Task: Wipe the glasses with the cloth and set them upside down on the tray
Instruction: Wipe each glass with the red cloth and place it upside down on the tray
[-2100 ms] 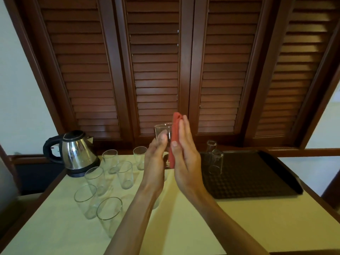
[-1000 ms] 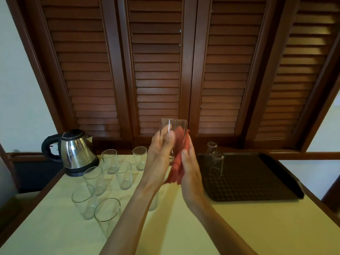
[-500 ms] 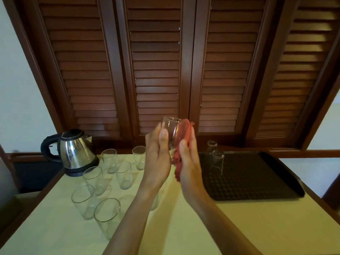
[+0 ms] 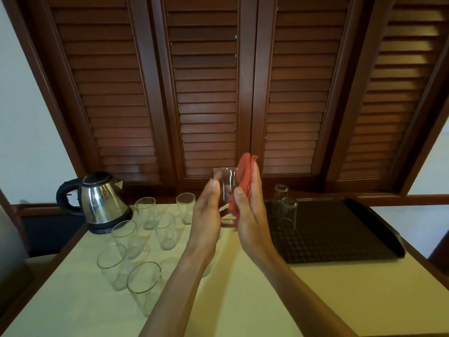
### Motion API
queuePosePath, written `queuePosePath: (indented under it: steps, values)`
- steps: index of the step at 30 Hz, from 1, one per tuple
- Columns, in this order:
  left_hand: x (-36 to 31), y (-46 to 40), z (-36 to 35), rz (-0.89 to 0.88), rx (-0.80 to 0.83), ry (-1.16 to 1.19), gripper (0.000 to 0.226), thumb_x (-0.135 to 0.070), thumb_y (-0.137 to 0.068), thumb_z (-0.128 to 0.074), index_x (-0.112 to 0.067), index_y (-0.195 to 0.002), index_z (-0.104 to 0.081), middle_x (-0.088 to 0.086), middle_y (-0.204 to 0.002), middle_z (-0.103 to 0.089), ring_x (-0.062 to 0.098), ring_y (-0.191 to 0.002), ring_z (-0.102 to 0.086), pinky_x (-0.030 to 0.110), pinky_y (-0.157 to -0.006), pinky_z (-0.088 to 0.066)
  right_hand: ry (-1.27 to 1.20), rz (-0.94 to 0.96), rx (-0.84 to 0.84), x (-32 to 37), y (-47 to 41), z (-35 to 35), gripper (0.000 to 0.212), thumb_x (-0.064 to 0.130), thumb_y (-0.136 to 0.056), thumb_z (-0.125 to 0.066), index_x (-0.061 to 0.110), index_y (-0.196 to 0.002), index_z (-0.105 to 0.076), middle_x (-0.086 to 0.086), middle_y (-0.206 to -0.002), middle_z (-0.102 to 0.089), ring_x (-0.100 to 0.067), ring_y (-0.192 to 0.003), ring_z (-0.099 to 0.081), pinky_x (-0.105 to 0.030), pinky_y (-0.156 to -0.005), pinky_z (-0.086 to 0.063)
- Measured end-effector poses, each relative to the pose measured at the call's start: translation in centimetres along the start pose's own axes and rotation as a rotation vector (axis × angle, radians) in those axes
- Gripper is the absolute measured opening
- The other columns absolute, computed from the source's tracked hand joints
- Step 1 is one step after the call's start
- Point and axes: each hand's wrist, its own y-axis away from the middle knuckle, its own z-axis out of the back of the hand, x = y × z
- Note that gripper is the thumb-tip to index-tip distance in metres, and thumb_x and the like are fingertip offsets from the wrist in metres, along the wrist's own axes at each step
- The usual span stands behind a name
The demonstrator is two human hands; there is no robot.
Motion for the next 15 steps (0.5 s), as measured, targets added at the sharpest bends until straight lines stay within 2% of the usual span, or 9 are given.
queuePosePath:
  steps: [3,4,5,6,7,9,11,13,15]
  values:
    - [-0.4,-0.2,0.3,0.148,-0.013,0.149,0.063,-0.058,-0.107,-0.027,-0.017,-0.133,-0.067,0.007,-0.097,-0.080,0.043,-0.106,-0.065,0.025,-0.077,-0.060,0.286,0.192,0.070,0.2,0.8,-0.2,0.061,0.031,-0.107,-0.036,0.030,-0.160,-0.006,0.020,-0.168,0.000,-0.006,-0.156,-0.001,-0.036,-0.128,-0.011]
    - [-0.6,-0.4,0.7,0.174,0.015,0.210,0.070,-0.062,-0.105,-0.026,-0.014,-0.130,-0.070,0.016,-0.100,-0.078,0.048,-0.101,-0.060,0.029,-0.079,-0.061,0.357,0.257,0.116,-0.1,1.4,-0.3,0.059,0.028,-0.108,-0.034,0.023,-0.161,-0.008,0.014,-0.170,0.001,-0.009,-0.157,0.002,-0.033,-0.128,-0.006]
    - [-0.6,-0.7,1.0,0.184,0.040,0.253,0.072,-0.066,-0.102,-0.028,-0.017,-0.127,-0.073,0.018,-0.111,-0.077,0.040,-0.105,-0.071,0.038,-0.093,-0.060,0.373,0.278,0.144,-0.4,1.9,-0.3,0.058,0.026,-0.108,-0.034,0.020,-0.161,-0.010,0.011,-0.170,0.001,-0.011,-0.157,0.003,-0.028,-0.127,-0.005]
    - [-0.7,-0.6,1.1,0.201,0.051,0.299,0.069,-0.067,-0.101,-0.031,-0.021,-0.123,-0.077,0.016,-0.122,-0.076,0.034,-0.116,-0.072,0.046,-0.106,-0.053,0.352,0.259,0.148,-0.4,1.9,-0.3,0.057,0.025,-0.108,-0.033,0.021,-0.160,-0.010,0.011,-0.170,0.001,-0.010,-0.157,0.002,-0.025,-0.126,-0.006]
    - [-0.6,-0.5,1.2,0.217,0.050,0.329,0.065,-0.065,-0.102,-0.032,-0.023,-0.122,-0.078,0.013,-0.128,-0.074,0.024,-0.123,-0.068,0.049,-0.111,-0.048,0.325,0.229,0.137,-0.4,1.5,-0.2,0.057,0.025,-0.108,-0.032,0.023,-0.160,-0.009,0.012,-0.170,0.000,-0.008,-0.156,0.002,-0.025,-0.126,-0.008]
    - [0.2,-0.3,1.1,0.247,0.070,0.372,0.061,-0.058,-0.107,-0.030,-0.019,-0.134,-0.070,0.013,-0.135,-0.071,0.028,-0.131,-0.064,0.046,-0.110,-0.047,0.342,0.185,0.113,0.7,0.5,-0.4,0.056,0.023,-0.108,-0.032,0.023,-0.159,-0.010,0.013,-0.170,0.000,-0.006,-0.156,0.004,-0.032,-0.127,-0.009]
    - [0.4,-0.2,1.2,0.258,0.090,0.428,0.062,-0.058,-0.107,-0.032,-0.015,-0.142,-0.062,0.016,-0.136,-0.070,0.029,-0.129,-0.066,0.046,-0.108,-0.049,0.467,0.254,0.154,1.0,0.8,-0.5,0.053,0.025,-0.109,-0.029,0.018,-0.159,-0.013,0.009,-0.169,0.000,-0.007,-0.156,0.007,-0.036,-0.128,-0.004]
    - [0.0,-0.7,1.6,0.256,0.043,0.476,0.066,-0.061,-0.104,-0.037,-0.012,-0.139,-0.064,0.019,-0.130,-0.072,0.030,-0.120,-0.071,0.047,-0.105,-0.051,0.525,0.375,0.237,0.0,2.2,-0.3,0.050,0.029,-0.111,-0.022,0.019,-0.160,-0.015,0.009,-0.170,0.000,-0.010,-0.156,0.004,-0.040,-0.128,-0.006]
    - [0.0,-1.1,2.1,0.246,-0.005,0.454,0.063,-0.060,-0.105,-0.035,-0.014,-0.134,-0.068,0.017,-0.127,-0.074,0.028,-0.115,-0.073,0.045,-0.102,-0.053,0.394,0.318,0.245,-0.9,2.7,0.0,0.053,0.030,-0.110,-0.025,0.029,-0.160,-0.007,0.017,-0.169,0.004,-0.011,-0.157,0.003,-0.046,-0.128,-0.011]
